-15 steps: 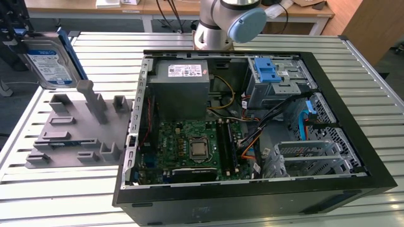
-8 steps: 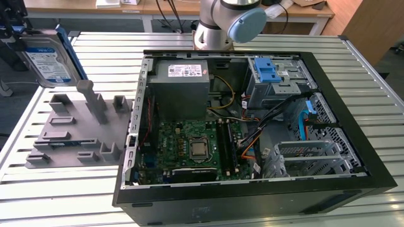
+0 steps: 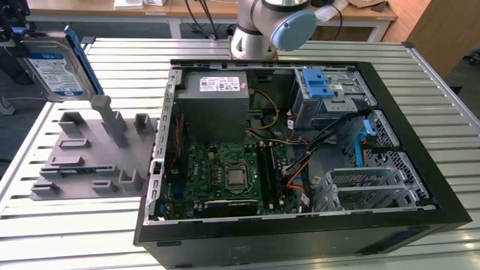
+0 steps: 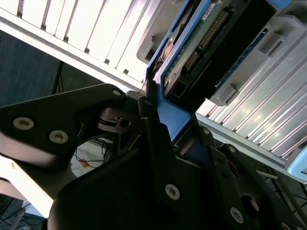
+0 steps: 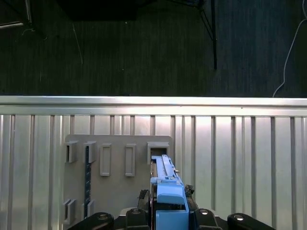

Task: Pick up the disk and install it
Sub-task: 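Pick up the disk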

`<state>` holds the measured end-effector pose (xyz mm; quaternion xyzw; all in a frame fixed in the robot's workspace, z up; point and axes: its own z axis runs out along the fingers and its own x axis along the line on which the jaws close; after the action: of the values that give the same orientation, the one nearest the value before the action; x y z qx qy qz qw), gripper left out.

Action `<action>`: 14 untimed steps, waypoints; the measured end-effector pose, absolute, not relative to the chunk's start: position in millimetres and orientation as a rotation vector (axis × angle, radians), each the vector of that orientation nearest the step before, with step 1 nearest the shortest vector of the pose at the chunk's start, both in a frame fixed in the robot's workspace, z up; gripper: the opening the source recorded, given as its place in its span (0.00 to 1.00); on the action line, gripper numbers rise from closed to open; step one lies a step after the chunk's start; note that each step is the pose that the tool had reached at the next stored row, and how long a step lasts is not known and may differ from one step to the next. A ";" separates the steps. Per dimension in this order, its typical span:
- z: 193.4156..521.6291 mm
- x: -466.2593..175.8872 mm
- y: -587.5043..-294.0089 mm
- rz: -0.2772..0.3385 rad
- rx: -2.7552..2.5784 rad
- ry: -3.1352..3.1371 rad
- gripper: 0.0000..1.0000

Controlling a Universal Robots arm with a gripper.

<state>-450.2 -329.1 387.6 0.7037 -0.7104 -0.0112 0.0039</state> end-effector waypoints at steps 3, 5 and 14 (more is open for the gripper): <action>389.9 -450.2 -329.1 -0.035 2.205 -2.226 0.36; 391.5 -450.2 -329.1 -0.035 2.205 -2.226 0.36; 398.1 -450.2 -329.1 -0.035 2.205 -2.226 0.36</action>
<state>-450.2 -329.1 398.1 0.7037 -0.7103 -0.0112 0.0039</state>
